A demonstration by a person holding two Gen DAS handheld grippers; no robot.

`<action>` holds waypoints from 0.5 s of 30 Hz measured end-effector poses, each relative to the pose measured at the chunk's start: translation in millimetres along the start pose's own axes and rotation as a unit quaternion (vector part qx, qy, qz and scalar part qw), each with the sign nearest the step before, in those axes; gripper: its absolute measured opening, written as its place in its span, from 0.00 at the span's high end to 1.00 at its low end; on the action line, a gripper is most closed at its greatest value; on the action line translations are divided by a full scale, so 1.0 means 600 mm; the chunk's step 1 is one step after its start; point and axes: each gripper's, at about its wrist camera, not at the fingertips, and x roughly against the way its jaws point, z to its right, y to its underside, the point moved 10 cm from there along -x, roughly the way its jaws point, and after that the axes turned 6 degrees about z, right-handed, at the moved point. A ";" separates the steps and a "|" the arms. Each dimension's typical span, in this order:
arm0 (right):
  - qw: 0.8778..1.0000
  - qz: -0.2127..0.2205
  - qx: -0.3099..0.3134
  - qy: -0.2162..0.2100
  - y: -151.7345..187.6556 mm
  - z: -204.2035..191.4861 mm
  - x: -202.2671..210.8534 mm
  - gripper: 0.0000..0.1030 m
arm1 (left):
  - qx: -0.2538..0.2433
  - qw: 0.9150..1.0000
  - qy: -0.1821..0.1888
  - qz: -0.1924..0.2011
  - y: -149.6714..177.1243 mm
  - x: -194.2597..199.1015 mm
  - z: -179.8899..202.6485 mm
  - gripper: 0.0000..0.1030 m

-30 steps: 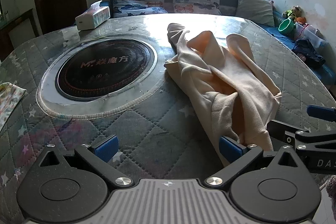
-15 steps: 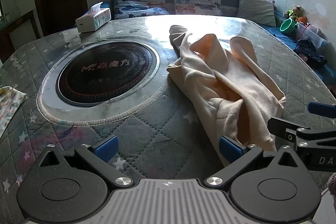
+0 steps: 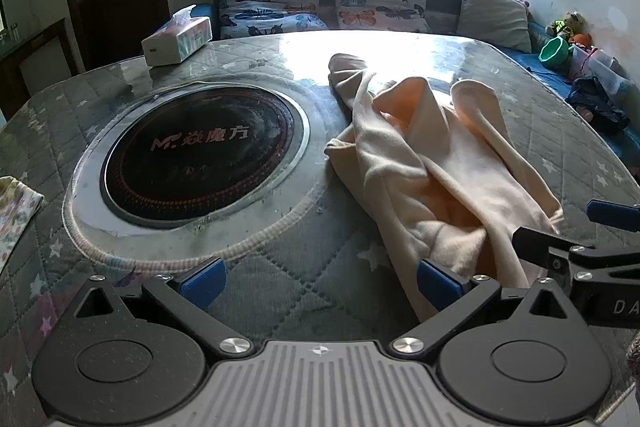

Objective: Fold clothes

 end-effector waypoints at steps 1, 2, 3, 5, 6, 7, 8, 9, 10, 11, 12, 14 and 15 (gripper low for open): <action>1.000 0.001 -0.001 -0.001 -0.004 0.001 -0.004 0.00 | 0.000 1.000 -0.001 0.000 -0.003 -0.003 -0.001 0.00; 1.000 0.002 -0.002 -0.002 -0.007 0.001 -0.008 0.00 | 0.001 1.000 -0.001 0.000 -0.006 -0.007 -0.002 0.00; 1.000 0.002 -0.003 -0.003 -0.011 0.002 -0.013 0.00 | 0.001 1.000 -0.001 0.000 -0.010 -0.010 -0.003 0.00; 1.000 0.003 -0.001 -0.004 -0.019 0.002 -0.022 0.00 | 0.001 1.000 -0.002 0.004 -0.019 -0.015 -0.004 0.00; 1.000 0.004 -0.001 -0.005 -0.023 0.002 -0.026 0.00 | -0.001 1.000 -0.003 0.006 -0.024 -0.018 -0.005 0.00; 1.000 0.005 0.000 -0.005 -0.028 0.003 -0.032 0.00 | -0.002 1.000 -0.005 0.009 -0.030 -0.021 -0.006 0.00; 1.000 0.005 0.001 -0.006 -0.032 0.003 -0.036 0.00 | -0.004 1.000 -0.006 0.011 -0.035 -0.024 -0.007 0.00; 1.000 0.007 0.002 -0.008 -0.037 0.002 -0.041 0.00 | -0.005 1.000 -0.007 0.014 -0.040 -0.027 -0.008 0.00; 1.000 0.007 0.003 -0.009 -0.041 0.002 -0.045 0.00 | -0.007 1.000 -0.008 0.016 -0.045 -0.030 -0.009 0.00; 1.000 0.008 0.005 -0.010 -0.045 0.001 -0.049 0.01 | -0.008 1.000 -0.010 0.019 -0.051 -0.033 -0.009 0.00; 1.000 0.009 0.006 -0.013 -0.050 0.000 -0.054 0.01 | -0.009 1.000 -0.011 0.021 -0.056 -0.036 -0.010 0.00; 1.000 0.011 0.009 -0.017 -0.060 -0.002 -0.064 0.03 | -0.012 0.999 -0.013 0.026 -0.067 -0.042 -0.012 0.00; 1.000 0.011 0.008 -0.018 -0.065 -0.002 -0.069 0.04 | -0.013 0.999 -0.014 0.029 -0.071 -0.044 -0.012 0.00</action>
